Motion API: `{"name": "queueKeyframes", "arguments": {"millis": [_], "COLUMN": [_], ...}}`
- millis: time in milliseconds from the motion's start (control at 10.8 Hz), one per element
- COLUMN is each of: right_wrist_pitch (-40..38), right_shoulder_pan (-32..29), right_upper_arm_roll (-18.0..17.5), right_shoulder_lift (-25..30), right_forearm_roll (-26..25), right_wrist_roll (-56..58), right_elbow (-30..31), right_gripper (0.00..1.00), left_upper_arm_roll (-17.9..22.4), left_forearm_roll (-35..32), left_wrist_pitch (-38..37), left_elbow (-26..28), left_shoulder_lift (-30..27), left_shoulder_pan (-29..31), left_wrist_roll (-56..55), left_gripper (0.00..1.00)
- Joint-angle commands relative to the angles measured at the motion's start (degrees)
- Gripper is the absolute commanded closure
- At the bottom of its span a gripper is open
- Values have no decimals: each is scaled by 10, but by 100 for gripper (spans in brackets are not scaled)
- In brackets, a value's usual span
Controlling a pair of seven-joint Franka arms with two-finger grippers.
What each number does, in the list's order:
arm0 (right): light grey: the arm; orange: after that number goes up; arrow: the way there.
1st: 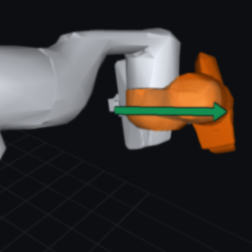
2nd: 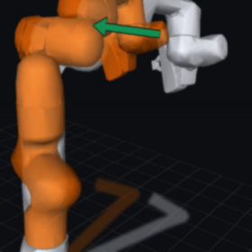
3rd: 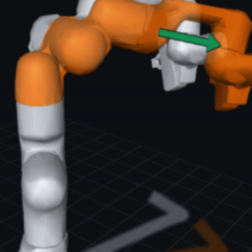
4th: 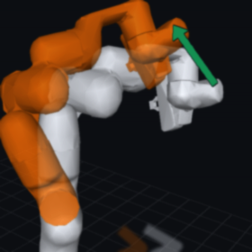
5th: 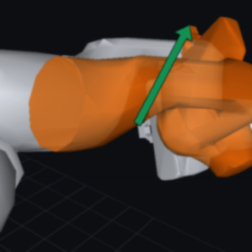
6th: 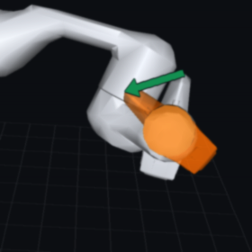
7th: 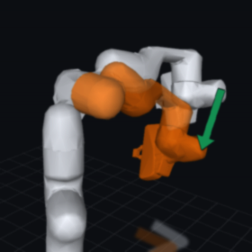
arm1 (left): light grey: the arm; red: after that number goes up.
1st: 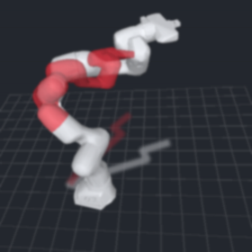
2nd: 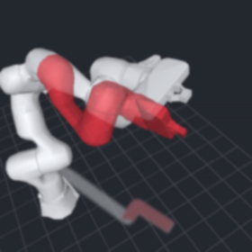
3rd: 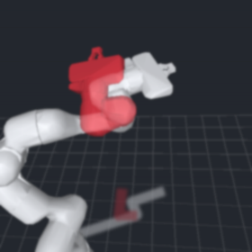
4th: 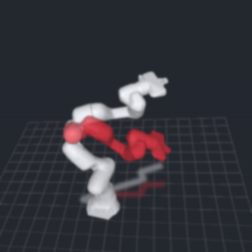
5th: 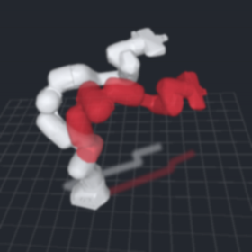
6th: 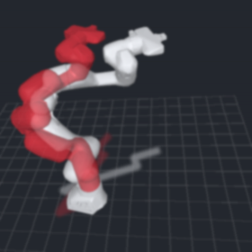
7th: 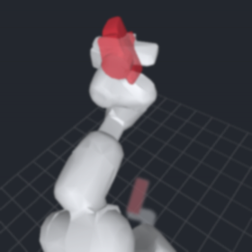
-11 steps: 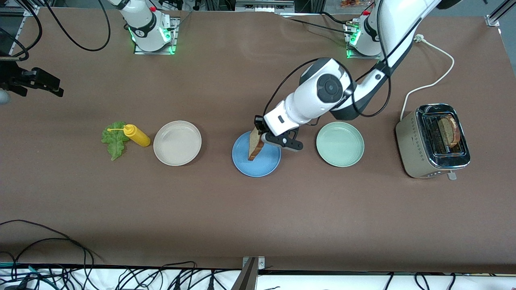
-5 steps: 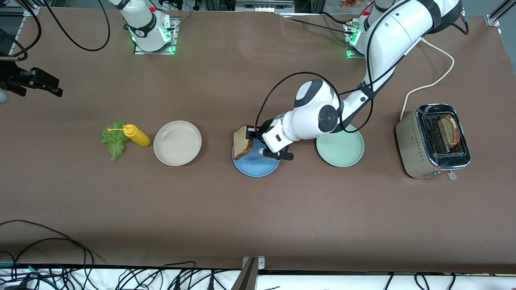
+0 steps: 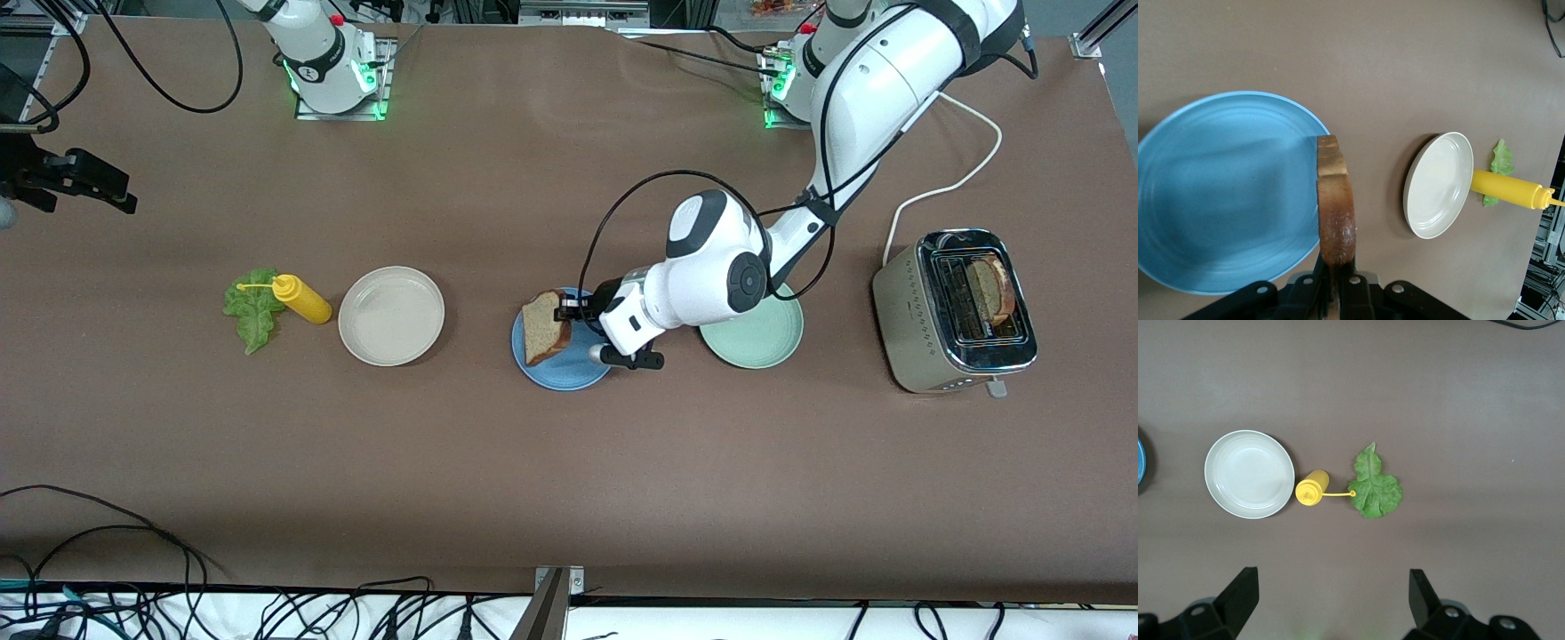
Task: Make sandwich in blue plate with both arms
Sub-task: 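Lower the toast onto the blue plate and open the left gripper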
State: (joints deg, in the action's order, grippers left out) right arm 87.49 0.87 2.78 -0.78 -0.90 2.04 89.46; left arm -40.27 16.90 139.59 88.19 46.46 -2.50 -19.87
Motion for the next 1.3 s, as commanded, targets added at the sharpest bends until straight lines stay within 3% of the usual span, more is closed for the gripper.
{"name": "queueKeyframes", "arguments": {"millis": [0,650,743,929,1021,1114,1207], "right_wrist_pitch": [-2,-2,-2,-2,-2,-2,-2], "right_shoulder_pan": [-2,-2,-2,-2,-2,-2,-2], "right_upper_arm_roll": [0,-1,-1,-1,0,0,0], "right_shoulder_lift": [-3,-3,-3,-3,-3,-3,-3], "right_forearm_roll": [5,5,5,5,5,5,5], "right_wrist_roll": [-4,-4,-4,-4,-4,-4,-4], "right_elbow": [-12,-12,-12,-12,-12,-12,-12], "right_gripper": [0,0,0,0,0,0,0], "left_upper_arm_roll": [12,15,17,21,21,21,22], "left_forearm_roll": [17,17,17,15,3,2,2], "left_wrist_pitch": [-1,0,0,0,-3,-5,-9], "left_elbow": [-11,-12,-13,-11,-9,-8,0], "left_shoulder_lift": [9,30,27,17,14,7,-12], "left_shoulder_pan": [-8,-5,-5,-4,-3,-2,-1], "left_wrist_roll": [35,47,47,46,45,41,40], "left_gripper": [100,100,84,24,10,10,0]}}
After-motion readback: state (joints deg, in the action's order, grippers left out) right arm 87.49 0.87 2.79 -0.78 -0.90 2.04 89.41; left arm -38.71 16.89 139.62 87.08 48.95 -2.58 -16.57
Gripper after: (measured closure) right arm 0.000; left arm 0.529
